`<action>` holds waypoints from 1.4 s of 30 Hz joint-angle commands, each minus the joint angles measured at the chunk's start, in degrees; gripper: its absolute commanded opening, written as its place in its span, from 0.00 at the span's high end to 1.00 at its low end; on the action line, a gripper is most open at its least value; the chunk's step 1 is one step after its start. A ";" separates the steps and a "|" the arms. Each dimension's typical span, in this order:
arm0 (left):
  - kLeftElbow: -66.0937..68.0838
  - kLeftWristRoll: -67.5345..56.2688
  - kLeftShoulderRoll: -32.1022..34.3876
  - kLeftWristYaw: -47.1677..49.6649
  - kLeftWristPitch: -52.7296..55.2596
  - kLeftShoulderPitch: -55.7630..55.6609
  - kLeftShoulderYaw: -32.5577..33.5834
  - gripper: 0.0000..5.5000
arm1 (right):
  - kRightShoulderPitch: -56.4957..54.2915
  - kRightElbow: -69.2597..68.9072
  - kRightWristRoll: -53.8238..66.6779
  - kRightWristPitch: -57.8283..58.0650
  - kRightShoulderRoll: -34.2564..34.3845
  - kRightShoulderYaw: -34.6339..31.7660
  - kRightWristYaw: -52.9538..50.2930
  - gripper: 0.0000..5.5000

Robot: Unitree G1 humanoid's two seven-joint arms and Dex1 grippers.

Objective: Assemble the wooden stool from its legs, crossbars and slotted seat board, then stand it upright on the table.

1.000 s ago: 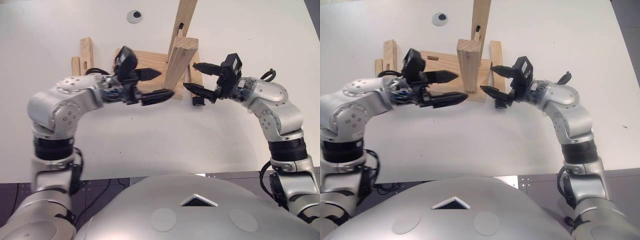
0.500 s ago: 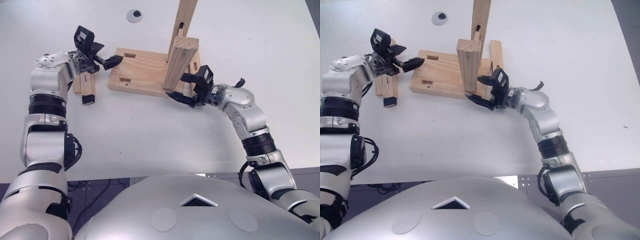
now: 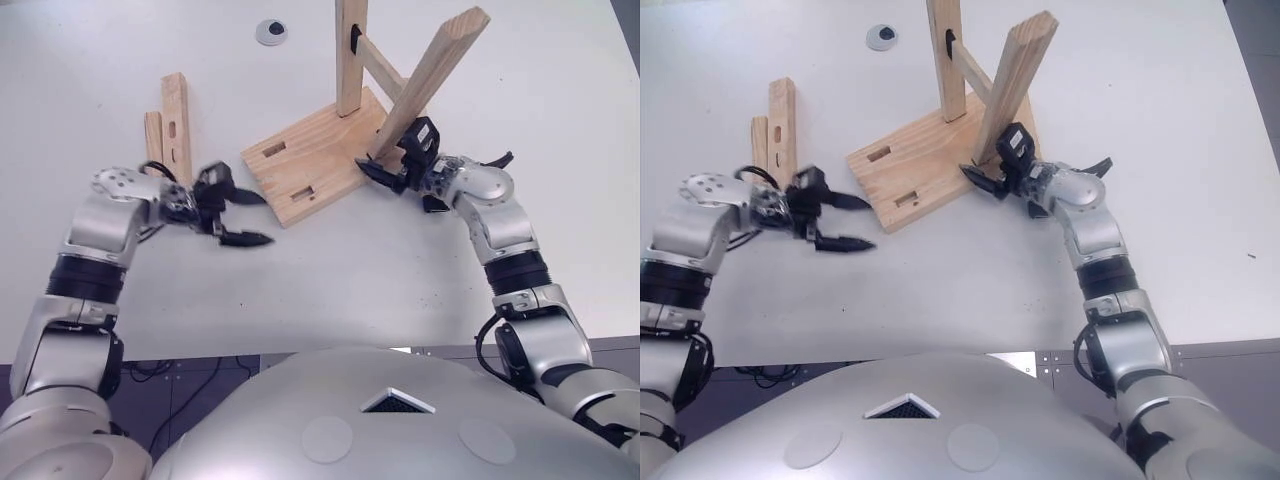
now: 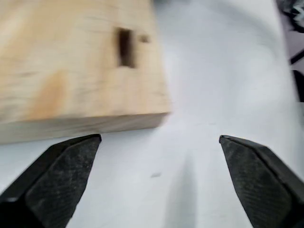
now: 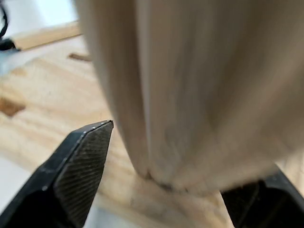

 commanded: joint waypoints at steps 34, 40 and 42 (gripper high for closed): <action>43.28 21.23 -16.61 21.30 -45.01 -17.82 1.86 0.16 | 6.20 -9.47 -5.65 8.56 -8.45 3.68 5.64 0.38; 37.04 20.72 -13.39 18.93 -43.36 -12.85 1.47 0.16 | 5.13 -7.79 -5.54 7.68 -6.98 3.55 4.16 0.38; 38.43 20.97 -13.18 20.34 -43.09 -13.49 2.05 0.16 | 5.49 -8.39 -5.26 7.78 -7.46 3.71 4.69 0.38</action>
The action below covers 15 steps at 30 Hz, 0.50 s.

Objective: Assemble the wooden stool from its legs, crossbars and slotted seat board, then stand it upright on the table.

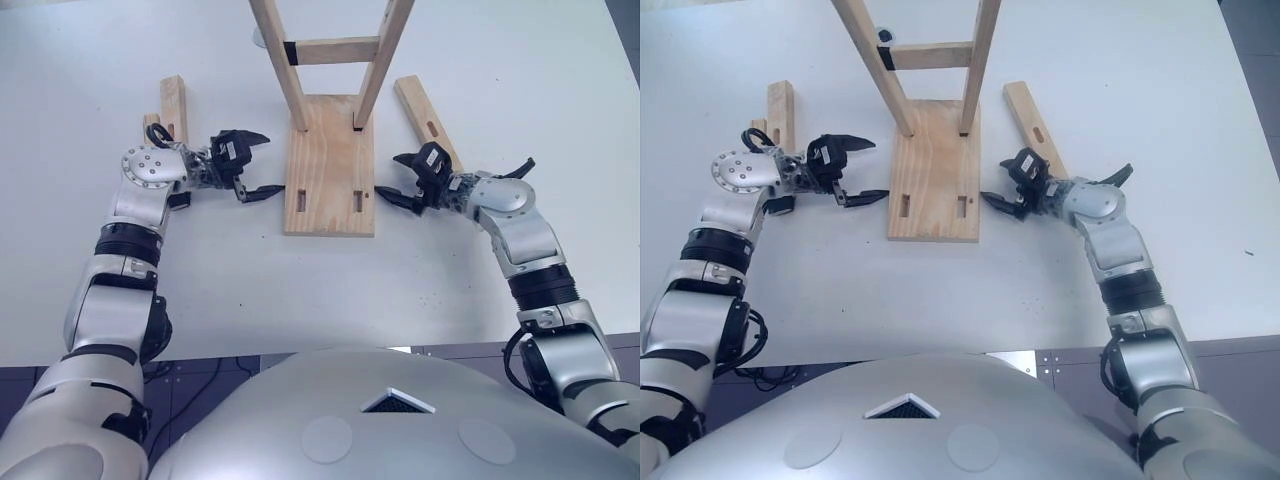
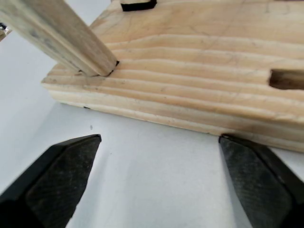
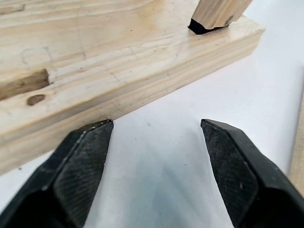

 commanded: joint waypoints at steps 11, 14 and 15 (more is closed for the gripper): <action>-10.67 0.11 3.42 1.26 4.77 8.69 0.26 0.16 | 0.12 -3.49 1.35 2.04 -1.73 -3.26 0.59 0.38; -21.02 -5.43 6.20 2.44 11.21 12.50 5.97 0.16 | 3.68 -12.53 6.17 5.73 -3.05 -8.57 0.91 0.38; -24.43 -8.19 6.70 3.44 14.63 13.39 8.91 0.16 | 4.95 -16.45 8.65 7.67 -3.18 -10.43 1.15 0.38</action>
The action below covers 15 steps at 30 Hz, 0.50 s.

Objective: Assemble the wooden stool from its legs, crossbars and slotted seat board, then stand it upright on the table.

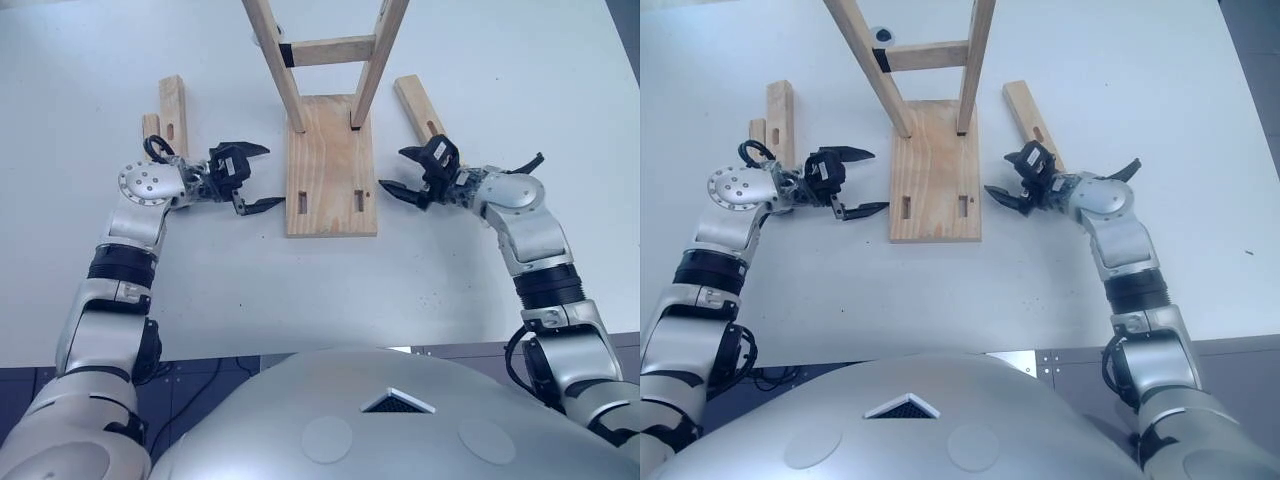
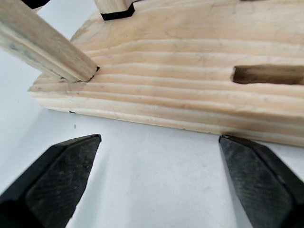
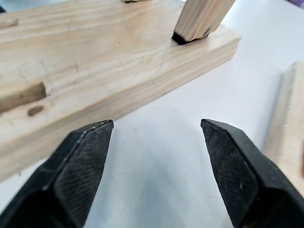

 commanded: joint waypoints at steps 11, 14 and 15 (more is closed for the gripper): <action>-8.39 -12.42 2.14 31.42 26.13 7.96 30.99 0.16 | 8.72 -23.24 12.91 11.84 -2.49 -9.30 -2.29 0.38; -5.52 -11.79 0.58 34.05 26.00 9.54 31.08 0.16 | 8.61 -22.55 12.64 11.60 -2.82 -8.89 -2.12 0.38; -4.95 -11.45 0.03 34.26 26.00 10.17 30.55 0.16 | 8.51 -22.31 12.59 11.53 -2.86 -8.76 -2.06 0.38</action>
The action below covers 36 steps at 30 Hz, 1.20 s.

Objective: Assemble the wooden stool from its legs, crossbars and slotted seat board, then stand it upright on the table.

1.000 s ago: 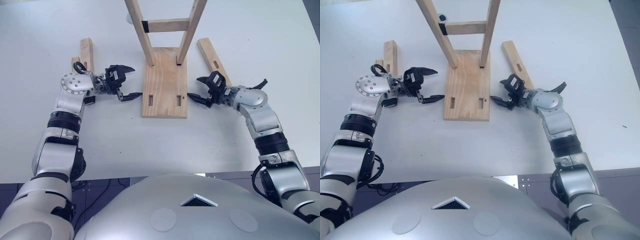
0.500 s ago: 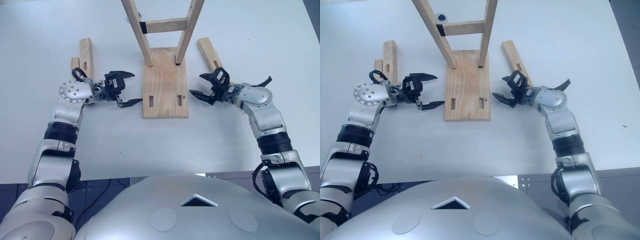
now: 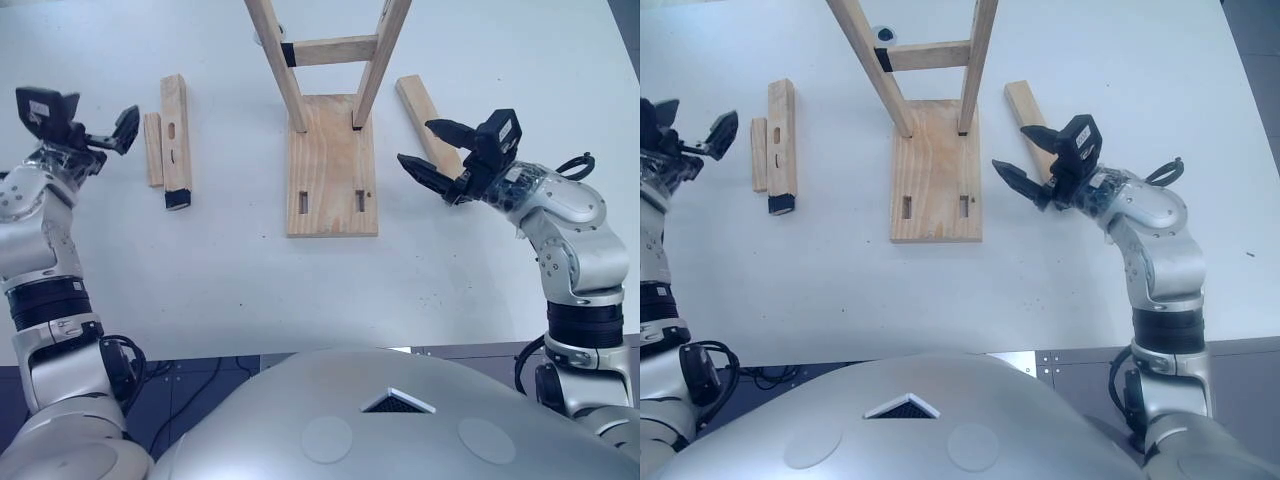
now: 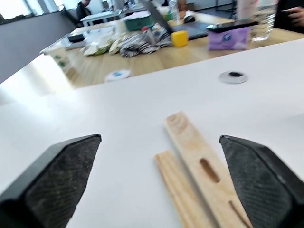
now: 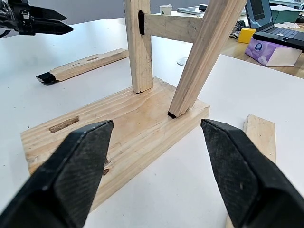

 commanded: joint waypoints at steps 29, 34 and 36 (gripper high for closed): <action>0.31 2.40 -6.51 2.89 6.44 6.03 -5.09 0.68 | -0.83 2.58 -2.56 0.16 -0.67 1.92 -0.29 0.38; 2.24 2.24 -6.09 3.29 6.36 3.85 -4.02 0.77 | -1.65 2.39 -1.28 0.62 -0.20 0.62 -1.00 0.38; 3.80 2.11 -5.40 5.98 3.61 0.09 -1.53 0.77 | -2.51 2.29 0.54 1.06 1.04 -1.20 -1.96 0.38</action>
